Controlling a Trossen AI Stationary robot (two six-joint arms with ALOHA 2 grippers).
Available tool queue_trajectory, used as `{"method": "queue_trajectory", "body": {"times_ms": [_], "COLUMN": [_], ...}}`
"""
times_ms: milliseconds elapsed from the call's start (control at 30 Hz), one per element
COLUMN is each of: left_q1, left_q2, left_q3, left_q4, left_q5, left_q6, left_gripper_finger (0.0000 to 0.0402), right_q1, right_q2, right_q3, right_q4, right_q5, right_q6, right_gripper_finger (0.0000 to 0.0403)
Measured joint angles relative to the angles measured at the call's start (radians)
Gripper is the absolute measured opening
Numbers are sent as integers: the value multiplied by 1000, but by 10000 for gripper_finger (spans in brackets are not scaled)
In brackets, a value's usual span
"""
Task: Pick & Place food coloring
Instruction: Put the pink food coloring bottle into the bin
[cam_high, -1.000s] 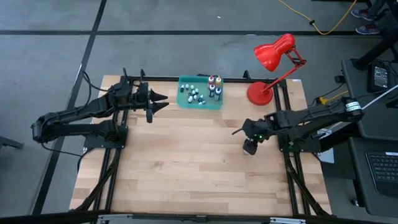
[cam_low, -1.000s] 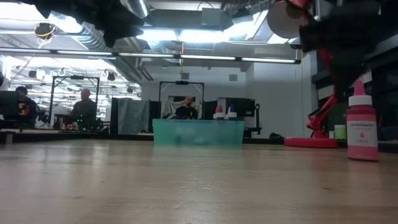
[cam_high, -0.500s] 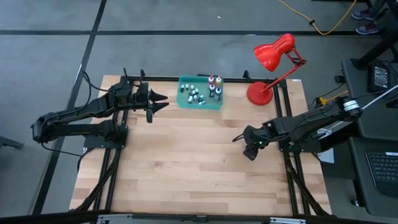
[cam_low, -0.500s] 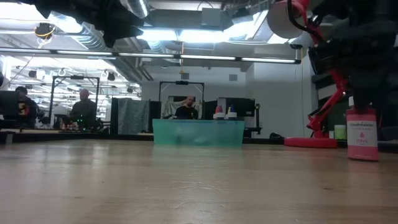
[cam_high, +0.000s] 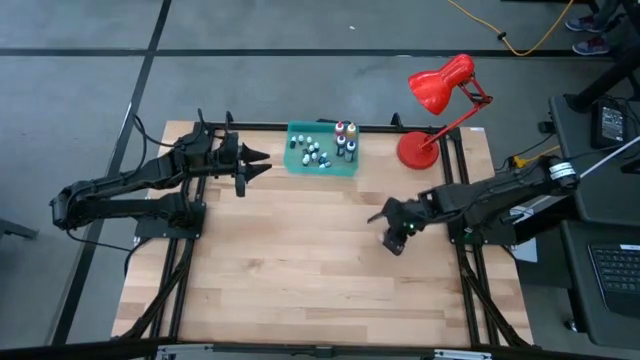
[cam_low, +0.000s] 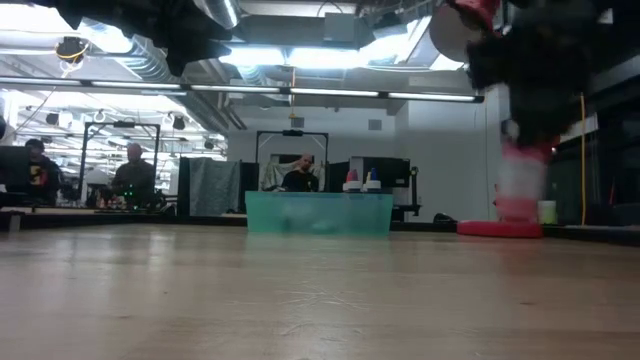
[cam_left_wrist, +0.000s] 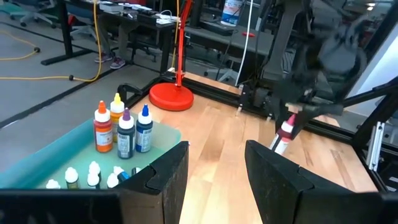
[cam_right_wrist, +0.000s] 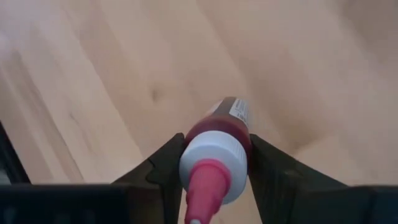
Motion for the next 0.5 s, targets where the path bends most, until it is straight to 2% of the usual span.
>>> {"method": "queue_trajectory", "body": {"times_ms": [267, 500], "left_q1": [0, 0], "left_q2": [0, 0], "left_q3": [0, 0], "left_q4": [0, 0], "left_q5": [-4, -4], "left_q6": [6, 8], "left_gripper_finger": [155, 155], "right_q1": [-239, -452], "right_q2": [35, 246], "right_q3": [291, 594], "right_q4": [-65, -145], "right_q5": [50, 54], "right_q6": [-290, -568], "right_gripper_finger": [155, 155]}}
